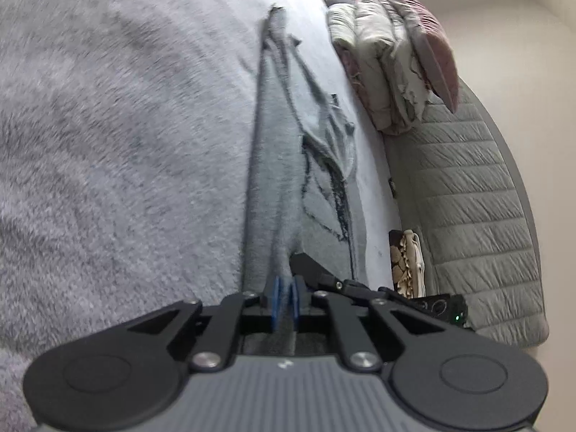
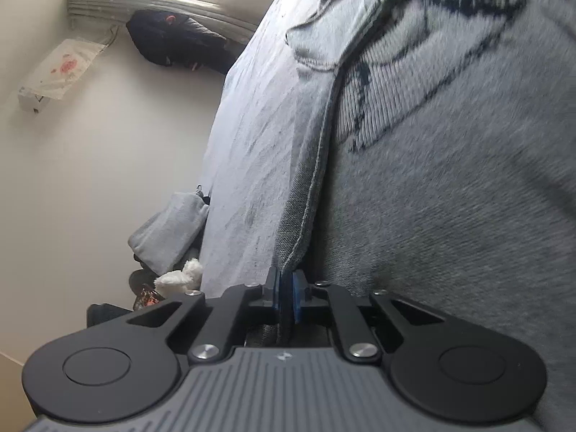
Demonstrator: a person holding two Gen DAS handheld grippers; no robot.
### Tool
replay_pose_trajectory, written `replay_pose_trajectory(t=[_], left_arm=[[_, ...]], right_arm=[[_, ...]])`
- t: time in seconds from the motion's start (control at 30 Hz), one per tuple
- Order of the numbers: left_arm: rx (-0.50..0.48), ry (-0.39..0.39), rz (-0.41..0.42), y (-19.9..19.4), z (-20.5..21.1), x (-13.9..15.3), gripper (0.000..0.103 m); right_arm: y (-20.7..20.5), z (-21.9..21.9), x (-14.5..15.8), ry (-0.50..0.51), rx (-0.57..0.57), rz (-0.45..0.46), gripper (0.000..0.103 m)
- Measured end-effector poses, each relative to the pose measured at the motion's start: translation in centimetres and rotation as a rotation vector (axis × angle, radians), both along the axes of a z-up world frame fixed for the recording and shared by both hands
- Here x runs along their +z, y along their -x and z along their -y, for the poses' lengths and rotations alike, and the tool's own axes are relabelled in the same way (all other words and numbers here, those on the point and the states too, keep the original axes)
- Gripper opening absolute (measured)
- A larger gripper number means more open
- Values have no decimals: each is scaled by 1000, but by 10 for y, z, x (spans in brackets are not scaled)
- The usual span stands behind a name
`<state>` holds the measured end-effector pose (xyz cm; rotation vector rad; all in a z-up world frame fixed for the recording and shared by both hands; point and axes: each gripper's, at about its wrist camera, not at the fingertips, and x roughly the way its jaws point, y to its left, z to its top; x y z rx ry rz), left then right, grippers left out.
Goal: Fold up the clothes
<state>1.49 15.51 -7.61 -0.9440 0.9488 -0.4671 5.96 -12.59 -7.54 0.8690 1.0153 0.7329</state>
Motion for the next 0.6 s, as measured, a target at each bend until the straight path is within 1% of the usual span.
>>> replay_pose_trajectory(t=[0.1,0.13,0.17,0.3,0.37,0.43,0.5,0.53,0.6], left_arm=[[-13,-14,34,-1,5,6,9],[-22,-24,39,-1,8,8,9],[-32,-34,45,-2,10,9,9],[-66,-75,27,-3,15,2,9],[-51,-85,-15,-2,12,-6,9],[-30,-76,-40,-1,7,-9,9],[-40,-98,5,3,7,2,10],[-56,-120,41,5,10,10,11],[-97,-169,103,11,16,24,29]], right_arm=[[1,9,7,41,-7,20,9],[1,11,6,53,-16,14,11],[1,15,1,56,-27,-5,11],[0,24,-20,-57,-25,-106,11],[1,25,-24,-85,-24,-110,14],[2,26,-24,-79,-33,-101,14],[4,27,-23,-67,-44,-94,14],[5,27,-22,-60,-45,-91,14],[6,27,-21,-50,-42,-88,14]])
